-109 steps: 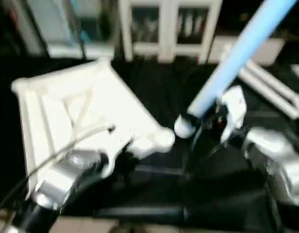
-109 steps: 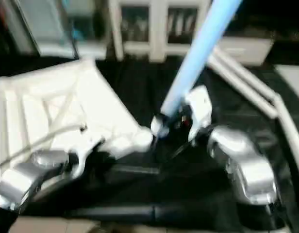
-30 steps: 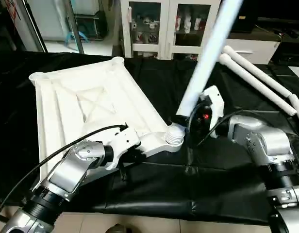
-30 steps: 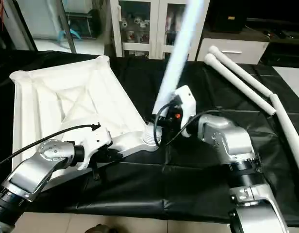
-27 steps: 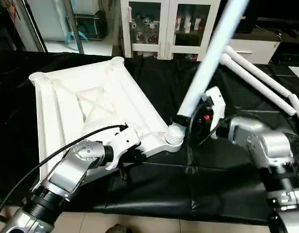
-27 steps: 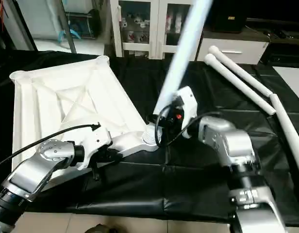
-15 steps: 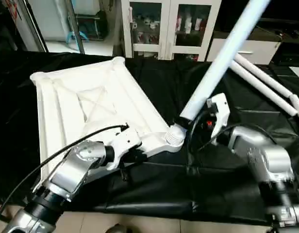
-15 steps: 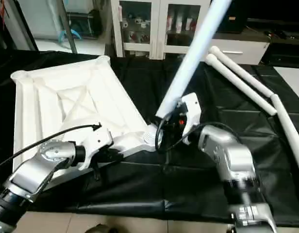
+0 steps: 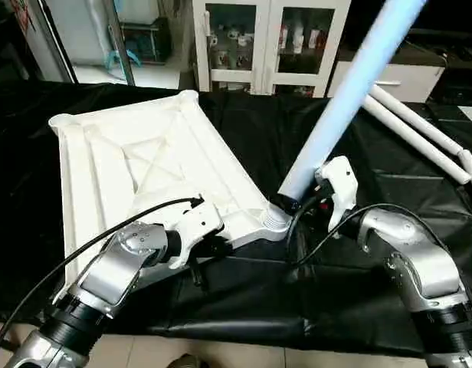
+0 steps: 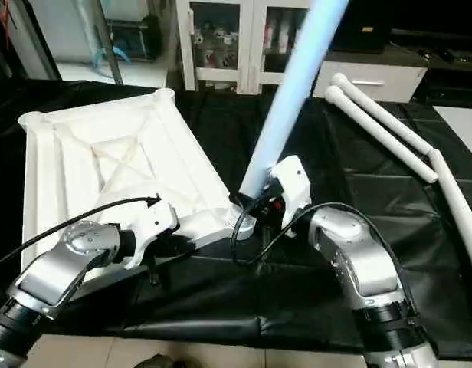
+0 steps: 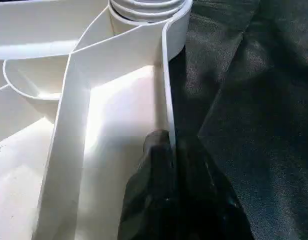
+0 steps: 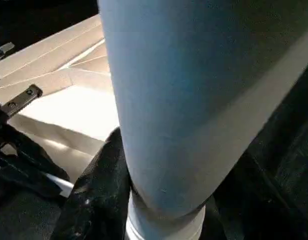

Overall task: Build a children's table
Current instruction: Insert table leg to table base

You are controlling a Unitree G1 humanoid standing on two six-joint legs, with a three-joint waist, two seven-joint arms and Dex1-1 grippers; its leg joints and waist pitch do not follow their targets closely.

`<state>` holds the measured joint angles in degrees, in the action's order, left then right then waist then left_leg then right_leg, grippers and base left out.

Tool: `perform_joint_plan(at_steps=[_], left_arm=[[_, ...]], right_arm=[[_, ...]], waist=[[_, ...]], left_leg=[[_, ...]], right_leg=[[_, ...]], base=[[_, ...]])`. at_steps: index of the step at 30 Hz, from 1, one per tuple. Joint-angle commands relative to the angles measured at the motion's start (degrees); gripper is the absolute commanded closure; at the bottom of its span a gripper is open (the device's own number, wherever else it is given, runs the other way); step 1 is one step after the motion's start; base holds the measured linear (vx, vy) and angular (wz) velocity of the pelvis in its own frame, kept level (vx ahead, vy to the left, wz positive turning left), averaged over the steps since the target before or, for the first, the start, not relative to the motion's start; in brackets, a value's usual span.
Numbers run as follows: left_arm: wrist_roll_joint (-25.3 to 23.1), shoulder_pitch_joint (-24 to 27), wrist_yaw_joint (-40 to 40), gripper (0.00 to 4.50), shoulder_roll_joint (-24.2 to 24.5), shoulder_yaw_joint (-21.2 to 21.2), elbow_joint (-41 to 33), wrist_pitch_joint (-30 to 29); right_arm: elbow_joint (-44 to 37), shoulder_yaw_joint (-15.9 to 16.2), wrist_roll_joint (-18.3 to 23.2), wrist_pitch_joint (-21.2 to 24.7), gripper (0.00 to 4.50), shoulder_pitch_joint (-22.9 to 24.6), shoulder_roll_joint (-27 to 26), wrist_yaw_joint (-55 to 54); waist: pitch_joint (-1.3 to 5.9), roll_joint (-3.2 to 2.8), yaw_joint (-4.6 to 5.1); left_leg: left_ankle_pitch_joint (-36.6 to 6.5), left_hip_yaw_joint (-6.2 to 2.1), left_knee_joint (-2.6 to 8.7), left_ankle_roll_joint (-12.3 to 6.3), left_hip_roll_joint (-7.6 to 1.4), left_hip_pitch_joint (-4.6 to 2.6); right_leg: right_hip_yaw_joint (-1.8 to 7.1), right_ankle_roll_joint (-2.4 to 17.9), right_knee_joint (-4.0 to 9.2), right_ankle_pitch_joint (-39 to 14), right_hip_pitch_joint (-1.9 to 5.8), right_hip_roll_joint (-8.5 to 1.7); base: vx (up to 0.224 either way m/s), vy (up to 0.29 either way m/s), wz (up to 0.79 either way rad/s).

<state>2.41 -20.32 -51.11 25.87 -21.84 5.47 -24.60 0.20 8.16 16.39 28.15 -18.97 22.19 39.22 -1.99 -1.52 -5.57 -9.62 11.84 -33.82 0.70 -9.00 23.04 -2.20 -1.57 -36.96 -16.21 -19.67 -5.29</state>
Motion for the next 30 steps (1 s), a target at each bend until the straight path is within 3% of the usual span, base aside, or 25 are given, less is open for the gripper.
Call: perform_joint_plan(at_steps=[1, 8, 9, 10, 11, 12, 13, 17, 22, 23, 24, 28, 30], left_arm=[[1.6, 0.2, -0.6, 4.5, -1.8, 0.5, -0.8, 3.8], [1.6, 0.4, -1.1, 4.5, -1.6, 0.3, -1.0, 4.0], [1.5, 0.4, -1.0, 4.5, -1.6, 0.3, -1.0, 4.0], [1.5, 0.4, -0.9, 4.5, -1.7, 0.3, -1.0, 4.0], [1.4, 0.4, -0.8, 4.5, -1.8, 0.3, -0.9, 4.0], [1.4, 0.4, -0.8, 4.5, -1.9, 0.4, -0.9, 4.0], [1.4, 0.3, -0.7, 4.5, -1.9, 0.4, -0.9, 3.9], [1.2, 0.3, -0.7, 4.5, -2.0, 0.4, -0.6, 4.0], [1.1, 0.3, -0.9, 4.5, -2.0, 0.4, -0.4, 4.1], [1.1, 0.2, -1.0, 4.5, -2.0, 0.4, -0.4, 4.1], [1.0, 0.1, -1.2, 4.5, -2.0, 0.4, -0.2, 4.2], [0.6, -0.1, -1.5, 4.5, -2.1, 0.5, 0.1, 4.4], [0.6, -0.3, -1.6, 4.5, -2.1, 0.5, 0.3, 4.4]], right_arm=[[4.9, 5.2, -3.3, 6.4, 2.66, 2.1, 1.7, 2.4], [7.8, 6.9, -3.2, 9.7, 2.66, -1.6, 2.1, 4.4], [9.4, 7.1, -3.3, 10.0, 2.66, -2.7, 1.6, 4.2], [11.1, 6.9, -3.3, 10.2, 2.66, -3.4, 1.1, 3.8], [12.3, 6.8, -3.4, 10.0, 2.66, -3.6, 0.6, 3.4], [14.0, 6.7, -3.7, 9.7, 2.66, -3.6, 0.2, 2.9], [14.4, 6.7, -3.8, 9.6, 2.66, -3.5, 0.1, 2.8], [16.5, 6.8, -4.5, 9.0, 2.66, -2.4, -0.6, 2.3], [17.4, 6.0, -4.2, 9.3, 2.66, -1.9, -1.5, 1.7], [17.7, 5.7, -4.1, 9.4, 2.66, -2.1, -1.7, 1.5], [18.8, 5.3, -4.1, 9.2, 2.66, -2.6, -2.0, 1.2], [22.8, 3.0, -4.3, 7.6, 2.66, -4.1, -3.3, -1.3], [25.1, -1.5, -2.4, 7.3, 2.66, -5.9, -5.1, -4.4]], waist=[[2.04, 1.3, 0.45], [2.06, 1.28, 0.52], [2.04, 1.35, 0.52], [2.01, 1.99, 0.63], [2.08, 1.59, 0.57], [1.98, 1.91, 0.66], [2.01, 1.58, 0.7], [1.67, 1.83, 1.07], [1.7, 1.84, 1.12], [1.71, 1.86, 1.11], [1.74, 1.51, 1.09], [1.79, 1.48, 1.28], [1.57, 1.45, 1.59]], left_leg=[[-16.2, -2.53, 5.05, 2.44, -4.69, -2.27], [-15.9, -2.51, 5.09, 2.37, -4.69, -2.29], [-16.1, -2.52, 5.02, 2.49, -4.7, -2.28], [-16.2, -2.47, 5.1, 2.43, -4.72, -2.25], [-15.8, -2.53, 5.06, 2.53, -4.75, -2.28], [-16.0, -2.5, 5.11, 2.53, -4.75, -2.24], [-16.6, -2.61, 5.26, 2.98, -4.76, -2.3], [-24.0, -3.14, 5.69, 5.9, -4.82, -2.74], [-27.5, -3.49, 5.89, 7.2, -4.86, -3.19], [-27.5, -3.48, 5.94, 7.19, -4.87, -3.19], [-27.7, -3.47, 6.06, 7.39, -4.87, -3.36], [-28.2, -3.49, 6.4, 7.92, -4.85, -3.47], [-31.4, -3.68, 6.47, 8.59, -4.76, -3.64]], right_leg=[[2.71, 8.1, 6.23, -11.7, -0.88, -4.12], [2.62, 9.0, 6.06, -10.6, -0.87, -3.99], [2.72, 8.9, 6.16, -11.3, -0.81, -4.2], [2.67, 8.9, 6.27, -12.1, -0.77, -4.12], [2.71, 9.1, 6.14, -11.7, -0.87, -4.24], [2.67, 9.0, 6.21, -12.0, -0.92, -4.17], [2.63, 8.9, 6.18, -12.3, -0.97, -4.14], [2.81, 6.9, 6.94, -21.1, -1.44, -4.47], [2.96, 5.6, 7.46, -24.4, -1.89, -4.63], [2.96, 5.5, 7.48, -24.2, -1.86, -4.6], [2.96, 5.5, 7.5, -23.4, -1.94, -4.49], [2.85, 6.1, 7.54, -21.5, -1.93, -4.4], [2.9, 6.0, 7.8, -24.5, -2.27, -4.56]], base=[[0.0, 0.0, 0.0], [0.0, 0.0, 0.0], [0.0, 0.0, 0.0], [0.0, 0.0, 0.0], [0.0, 0.0, 0.0], [0.0, 0.0, 0.0], [0.0, 0.0, 0.0], [0.0, 0.0, 0.0], [0.0, 0.0, 0.0], [0.0, 0.0, 0.0], [0.0, 0.0, 0.0], [0.0, 0.0, 0.0], [0.0, 0.0, 0.0]])
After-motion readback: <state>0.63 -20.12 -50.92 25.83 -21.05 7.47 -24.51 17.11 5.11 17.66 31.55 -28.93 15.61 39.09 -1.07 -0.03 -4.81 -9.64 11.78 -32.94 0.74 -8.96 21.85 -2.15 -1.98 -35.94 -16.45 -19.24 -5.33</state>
